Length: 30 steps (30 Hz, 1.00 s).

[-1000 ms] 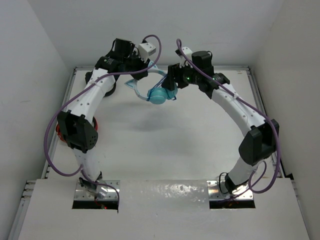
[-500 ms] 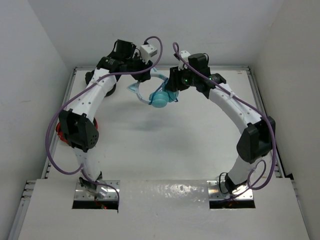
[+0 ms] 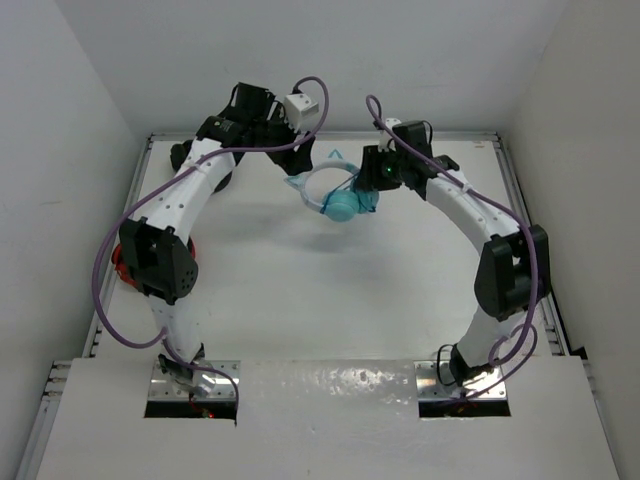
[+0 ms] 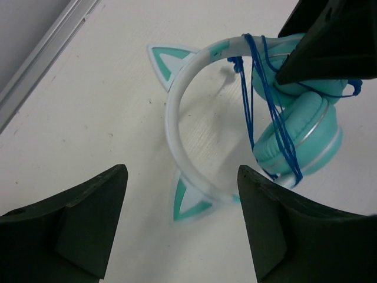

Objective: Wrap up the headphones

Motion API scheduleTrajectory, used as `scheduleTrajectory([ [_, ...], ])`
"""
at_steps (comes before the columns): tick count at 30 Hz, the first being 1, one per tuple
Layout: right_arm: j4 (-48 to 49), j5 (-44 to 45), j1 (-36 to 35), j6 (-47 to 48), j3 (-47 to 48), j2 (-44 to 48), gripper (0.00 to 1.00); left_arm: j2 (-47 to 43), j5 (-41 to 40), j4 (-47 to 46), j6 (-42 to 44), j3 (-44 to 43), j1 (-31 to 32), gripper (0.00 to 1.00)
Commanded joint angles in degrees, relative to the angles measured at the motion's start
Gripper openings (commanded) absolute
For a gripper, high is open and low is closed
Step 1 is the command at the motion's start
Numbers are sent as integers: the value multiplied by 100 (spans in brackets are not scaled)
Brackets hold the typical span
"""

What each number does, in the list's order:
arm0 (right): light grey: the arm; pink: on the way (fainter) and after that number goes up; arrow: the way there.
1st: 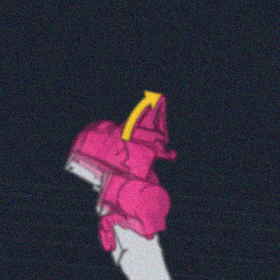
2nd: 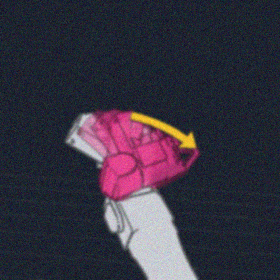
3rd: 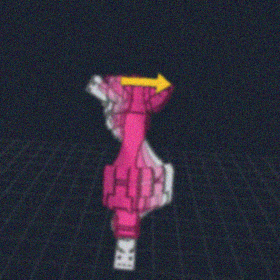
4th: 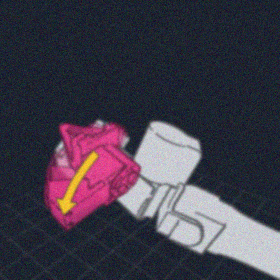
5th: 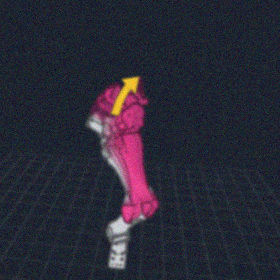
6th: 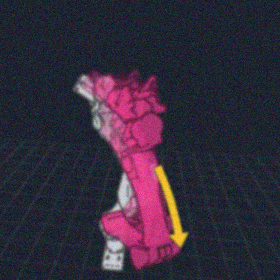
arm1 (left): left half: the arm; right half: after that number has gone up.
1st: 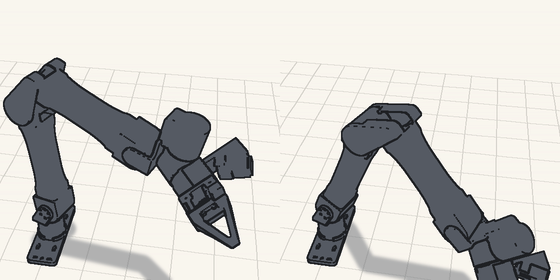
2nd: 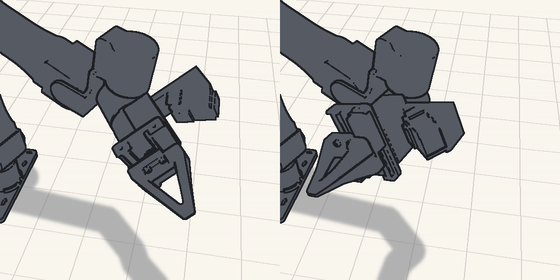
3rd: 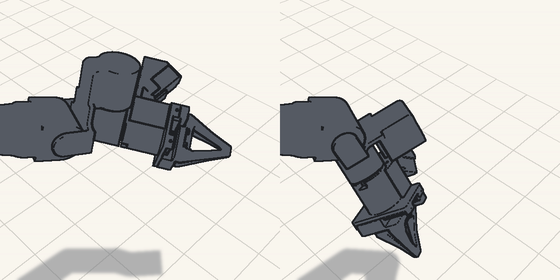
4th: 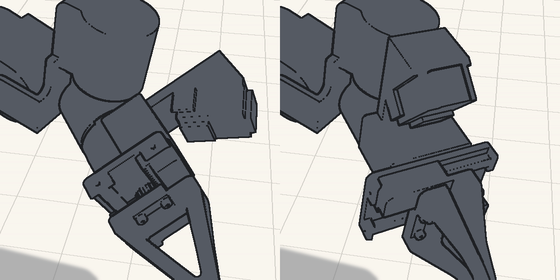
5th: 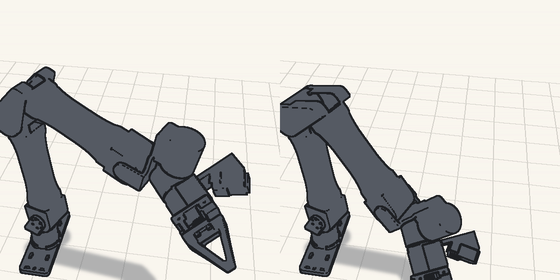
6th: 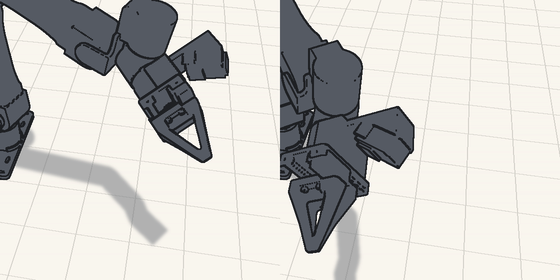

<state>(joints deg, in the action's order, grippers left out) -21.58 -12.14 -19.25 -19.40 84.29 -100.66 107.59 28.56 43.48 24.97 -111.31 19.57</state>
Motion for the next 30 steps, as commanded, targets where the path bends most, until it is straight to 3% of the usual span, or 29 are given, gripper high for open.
scheduleTrajectory([
  [1, 708, 246, 254, -284, -325, 389, 0, -212, 45, -174, -27, -31, 47, 73],
  [18, 1059, 871, 1141, -416, -923, 556, 0, -230, -96, -156, -19, -14, 47, 73],
  [30, 1218, 1196, 1907, -539, -1011, -111, 0, -265, -122, -59, 43, -5, 47, 73],
])
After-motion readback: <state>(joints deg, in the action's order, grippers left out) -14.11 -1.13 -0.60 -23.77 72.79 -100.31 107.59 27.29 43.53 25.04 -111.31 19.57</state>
